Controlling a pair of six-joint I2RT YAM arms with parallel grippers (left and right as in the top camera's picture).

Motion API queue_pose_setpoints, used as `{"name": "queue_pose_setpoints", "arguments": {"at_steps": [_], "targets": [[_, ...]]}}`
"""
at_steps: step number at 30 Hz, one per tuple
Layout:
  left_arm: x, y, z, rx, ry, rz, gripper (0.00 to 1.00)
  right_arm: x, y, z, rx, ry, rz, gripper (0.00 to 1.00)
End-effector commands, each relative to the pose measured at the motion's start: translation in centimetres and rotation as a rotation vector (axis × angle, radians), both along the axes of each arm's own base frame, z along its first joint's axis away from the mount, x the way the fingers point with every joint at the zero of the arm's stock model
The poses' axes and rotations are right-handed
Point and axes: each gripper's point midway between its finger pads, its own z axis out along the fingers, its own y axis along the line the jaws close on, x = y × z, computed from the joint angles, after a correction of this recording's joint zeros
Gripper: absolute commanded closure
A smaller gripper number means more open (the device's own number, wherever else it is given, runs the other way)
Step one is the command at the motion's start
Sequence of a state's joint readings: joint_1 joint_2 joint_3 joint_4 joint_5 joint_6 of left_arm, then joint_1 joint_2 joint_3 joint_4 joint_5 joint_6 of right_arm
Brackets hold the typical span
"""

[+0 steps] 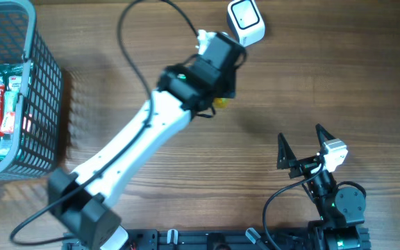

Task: Scan the item barcode
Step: 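Carry the yellow bottle with the left gripper and set it near the scanner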

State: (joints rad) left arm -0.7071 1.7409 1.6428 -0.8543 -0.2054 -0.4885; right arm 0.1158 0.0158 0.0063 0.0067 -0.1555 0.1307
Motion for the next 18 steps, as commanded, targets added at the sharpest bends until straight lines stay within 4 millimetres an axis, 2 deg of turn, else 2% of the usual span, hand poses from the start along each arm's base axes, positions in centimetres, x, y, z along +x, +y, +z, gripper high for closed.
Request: {"name": "queue_pose_setpoints", "arguments": {"at_steps": [1,18], "targets": [[0.8,-1.4,-1.0,-0.006,-0.029,0.077,0.84,0.0,-0.2,0.1,0.002,-0.004,-0.010,0.00],[-1.0,-9.1,-9.0,0.005,0.035,0.008,0.81,0.0,-0.2,0.1,0.002,-0.004,-0.010,0.00]]}}
